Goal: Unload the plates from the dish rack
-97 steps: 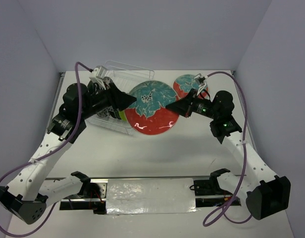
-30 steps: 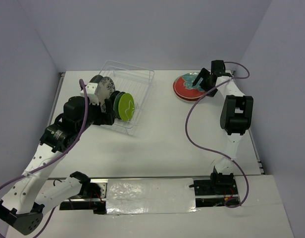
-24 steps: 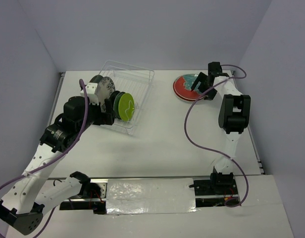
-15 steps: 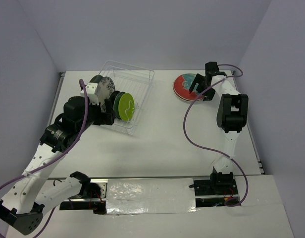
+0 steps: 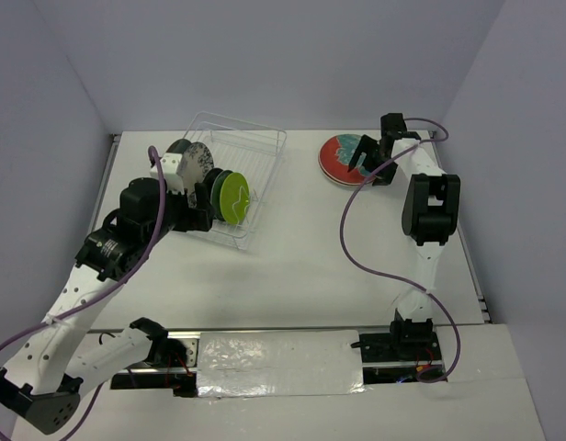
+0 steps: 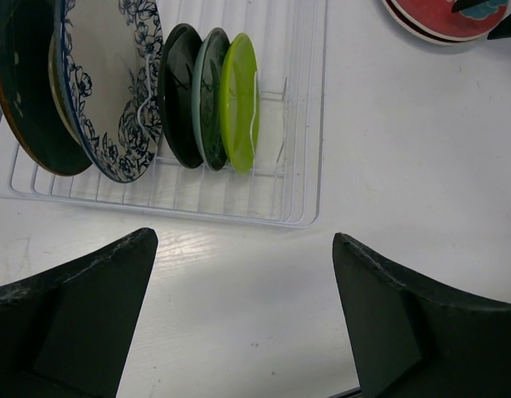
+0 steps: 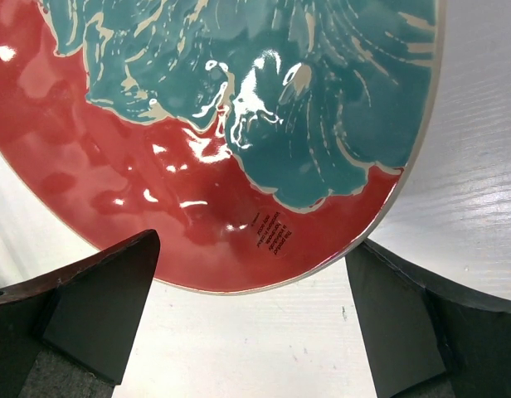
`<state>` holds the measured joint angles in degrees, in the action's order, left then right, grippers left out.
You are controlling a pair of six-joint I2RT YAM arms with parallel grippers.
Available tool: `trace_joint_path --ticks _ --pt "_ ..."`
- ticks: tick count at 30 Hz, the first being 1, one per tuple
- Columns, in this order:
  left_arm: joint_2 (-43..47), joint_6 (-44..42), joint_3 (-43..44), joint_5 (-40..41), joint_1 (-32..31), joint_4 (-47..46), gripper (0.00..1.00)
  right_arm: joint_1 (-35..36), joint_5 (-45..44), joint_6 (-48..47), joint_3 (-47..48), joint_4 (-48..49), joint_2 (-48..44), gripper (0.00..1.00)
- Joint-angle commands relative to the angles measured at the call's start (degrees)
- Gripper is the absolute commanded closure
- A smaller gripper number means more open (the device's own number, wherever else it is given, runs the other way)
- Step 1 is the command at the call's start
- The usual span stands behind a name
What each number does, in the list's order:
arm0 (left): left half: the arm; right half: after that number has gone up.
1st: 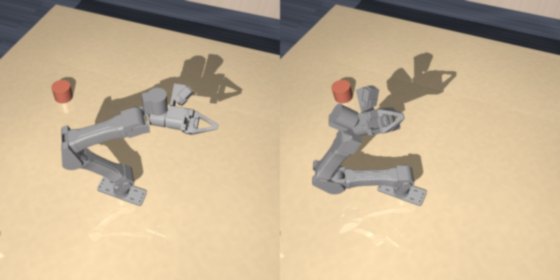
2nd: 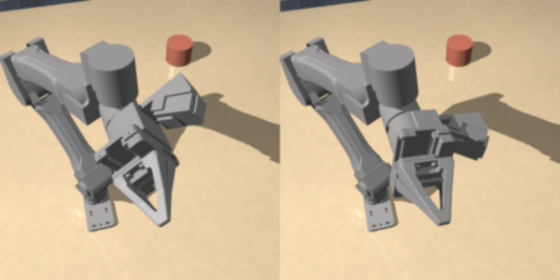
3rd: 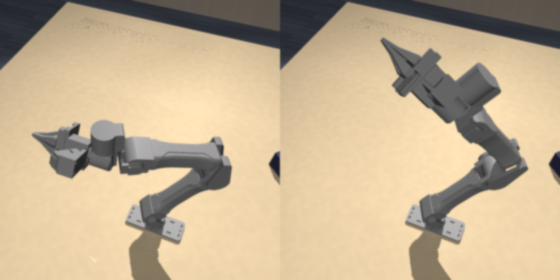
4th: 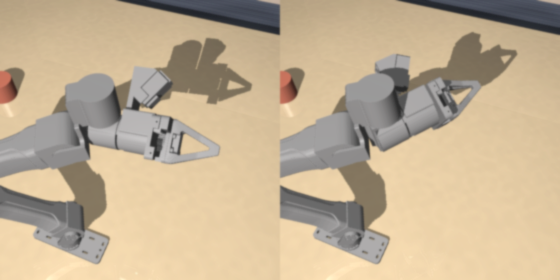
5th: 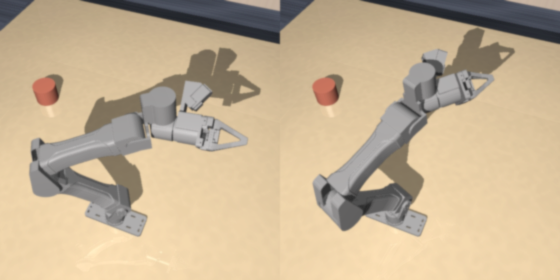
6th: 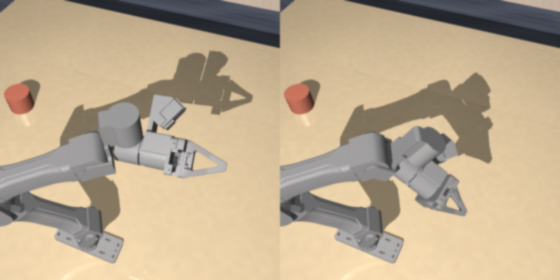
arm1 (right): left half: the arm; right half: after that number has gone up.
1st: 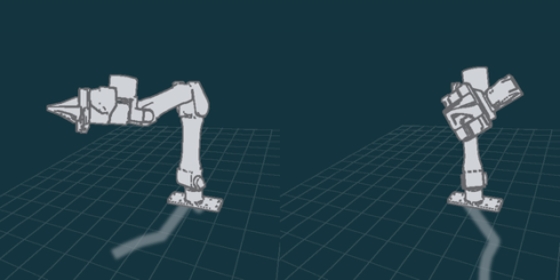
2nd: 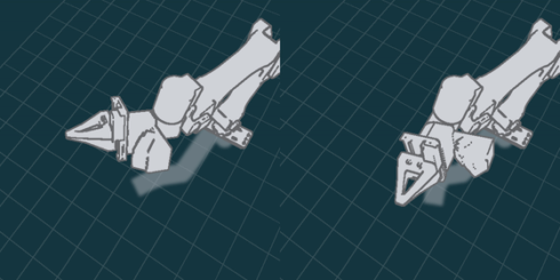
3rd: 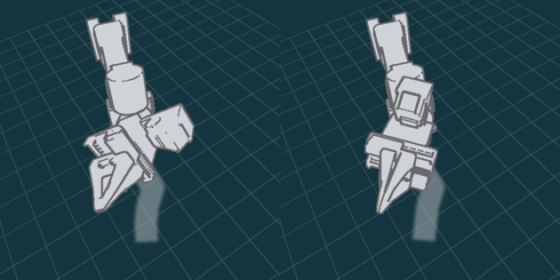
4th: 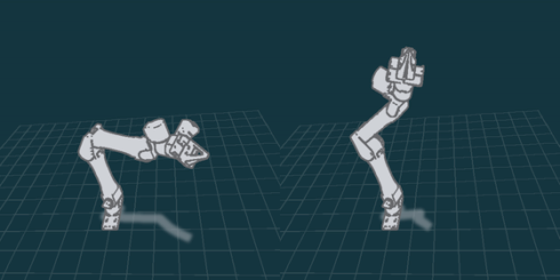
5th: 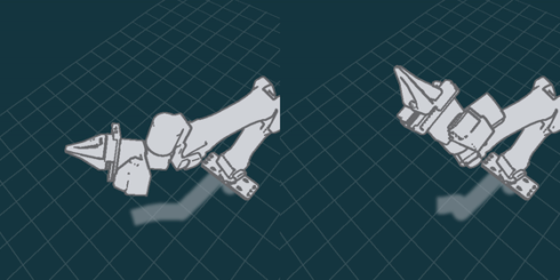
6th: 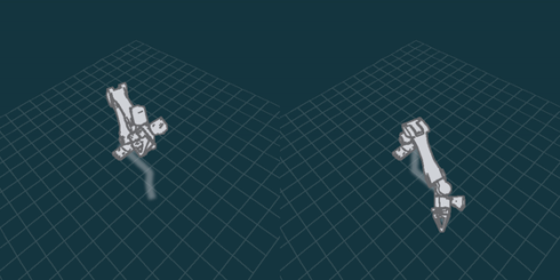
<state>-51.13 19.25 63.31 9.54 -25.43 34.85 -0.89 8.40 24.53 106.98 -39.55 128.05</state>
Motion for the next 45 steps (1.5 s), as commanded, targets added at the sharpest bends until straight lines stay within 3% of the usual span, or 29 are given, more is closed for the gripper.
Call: trace_joint_path --ticks 1,8,13,20,23,26,31,38,42,45 --pt "-0.81 -0.09 1.81 2.75 0.21 -0.58 0.01 0.53 -1.44 -0.89 -0.88 1.14 -2.62 0.00" --pt "-10.89 5.19 12.17 14.00 0.91 6.54 0.00 0.53 -4.10 -2.56 -10.64 3.69 -10.27 0.00" --pt "-17.49 5.37 18.86 20.50 1.00 9.70 0.01 0.62 0.37 -3.97 -18.02 8.76 -17.03 0.00" --pt "-32.85 1.77 34.14 29.39 1.44 14.62 0.01 10.27 1.35 -5.37 -35.24 16.43 -38.38 0.00" --pt "-39.54 -0.26 39.69 29.40 2.75 16.03 0.05 15.64 0.74 -5.64 -41.31 18.10 -47.34 0.01" --pt "-44.03 -2.19 43.64 27.28 4.68 16.13 0.19 19.16 1.52 -4.76 -47.73 20.82 -58.48 0.01" --pt "-49.32 -3.60 47.78 28.07 6.97 16.74 0.27 21.09 1.96 -4.14 -53.62 21.80 -66.68 0.01" --pt "-56.17 -4.92 49.02 29.65 8.20 17.18 0.29 22.59 3.02 -4.32 -56.35 21.88 -69.95 0.01" --pt "-57.67 -5.27 47.09 29.22 9.34 16.39 0.37 23.56 2.85 -4.06 -55.92 21.80 -70.13 0.01" --pt "-58.11 -5.27 46.47 28.78 9.79 16.48 0.50 24.44 2.23 -3.97 -55.48 21.45 -70.22 0.01"
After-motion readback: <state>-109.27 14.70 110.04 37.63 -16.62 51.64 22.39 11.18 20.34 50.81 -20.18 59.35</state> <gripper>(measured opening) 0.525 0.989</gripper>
